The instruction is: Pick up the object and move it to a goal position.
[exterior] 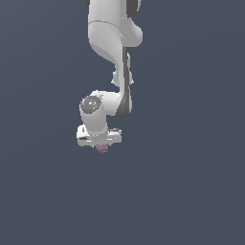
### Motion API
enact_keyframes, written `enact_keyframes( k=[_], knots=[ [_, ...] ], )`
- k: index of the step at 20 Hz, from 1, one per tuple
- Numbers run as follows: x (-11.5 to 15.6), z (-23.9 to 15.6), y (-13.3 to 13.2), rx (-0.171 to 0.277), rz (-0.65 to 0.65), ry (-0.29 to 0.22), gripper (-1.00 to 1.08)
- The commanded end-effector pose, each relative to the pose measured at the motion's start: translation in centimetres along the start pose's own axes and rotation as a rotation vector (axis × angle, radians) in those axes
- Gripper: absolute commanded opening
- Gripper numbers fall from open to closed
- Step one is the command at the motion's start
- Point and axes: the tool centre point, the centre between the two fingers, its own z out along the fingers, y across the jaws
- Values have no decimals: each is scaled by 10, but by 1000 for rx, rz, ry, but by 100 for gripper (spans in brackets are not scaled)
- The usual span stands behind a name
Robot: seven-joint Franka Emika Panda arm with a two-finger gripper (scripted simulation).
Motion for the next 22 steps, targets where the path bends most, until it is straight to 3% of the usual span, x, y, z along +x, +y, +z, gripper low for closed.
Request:
enact_keyframes(
  k=[1, 12, 22],
  knots=[
    [0, 1, 0, 0, 0, 0, -100],
    [3, -4, -1, -4, 8, 8, -100],
    [32, -48, -8, -46, 86, 98, -100]
  ],
)
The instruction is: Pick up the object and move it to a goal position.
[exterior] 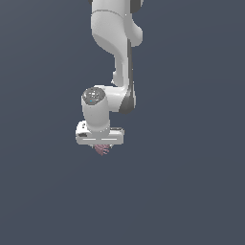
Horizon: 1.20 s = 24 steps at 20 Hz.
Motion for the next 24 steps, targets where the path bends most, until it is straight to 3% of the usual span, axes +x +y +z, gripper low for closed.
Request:
enact_keyframes(
  k=[1, 12, 24],
  knots=[
    [11, -16, -3, -14, 27, 33, -100],
    [62, -103, -15, -98, 177, 203, -100],
    [97, -193, -28, -183, 321, 365, -100]
  ],
)
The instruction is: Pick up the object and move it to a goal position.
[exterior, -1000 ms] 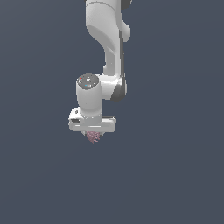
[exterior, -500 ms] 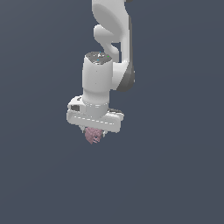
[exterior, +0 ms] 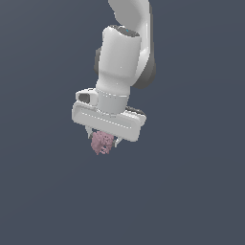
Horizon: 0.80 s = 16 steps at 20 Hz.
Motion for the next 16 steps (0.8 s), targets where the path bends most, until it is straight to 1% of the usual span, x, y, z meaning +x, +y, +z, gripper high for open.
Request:
enact_keyframes(
  k=[1, 16],
  knots=[
    [11, -16, -2, -17, 30, 33, -100],
    [67, -114, -15, -124, 197, 224, -100]
  ],
)
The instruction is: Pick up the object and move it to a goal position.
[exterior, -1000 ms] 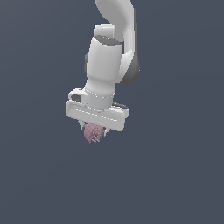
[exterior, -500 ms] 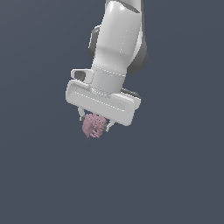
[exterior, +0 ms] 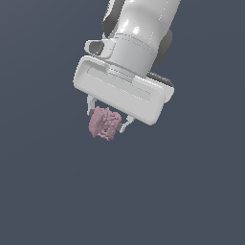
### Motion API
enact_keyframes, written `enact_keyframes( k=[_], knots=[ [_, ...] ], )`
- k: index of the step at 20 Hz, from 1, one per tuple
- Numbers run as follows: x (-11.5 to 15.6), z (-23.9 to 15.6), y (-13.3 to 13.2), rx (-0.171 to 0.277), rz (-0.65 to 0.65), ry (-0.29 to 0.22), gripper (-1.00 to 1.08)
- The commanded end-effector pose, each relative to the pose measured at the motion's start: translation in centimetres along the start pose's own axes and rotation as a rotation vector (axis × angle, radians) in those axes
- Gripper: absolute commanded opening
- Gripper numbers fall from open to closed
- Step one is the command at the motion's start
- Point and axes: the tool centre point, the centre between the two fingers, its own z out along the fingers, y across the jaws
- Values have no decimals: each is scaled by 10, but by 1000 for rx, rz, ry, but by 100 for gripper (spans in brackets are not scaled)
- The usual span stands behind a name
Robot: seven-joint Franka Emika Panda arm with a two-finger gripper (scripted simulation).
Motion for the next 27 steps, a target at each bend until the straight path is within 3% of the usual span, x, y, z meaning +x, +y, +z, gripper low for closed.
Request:
enact_keyframes(
  k=[1, 15, 27],
  knots=[
    [12, -16, -2, -19, 30, 34, -100],
    [55, -89, -13, -103, 151, 174, -100],
    [59, -98, -15, -113, 163, 188, -100]
  ],
)
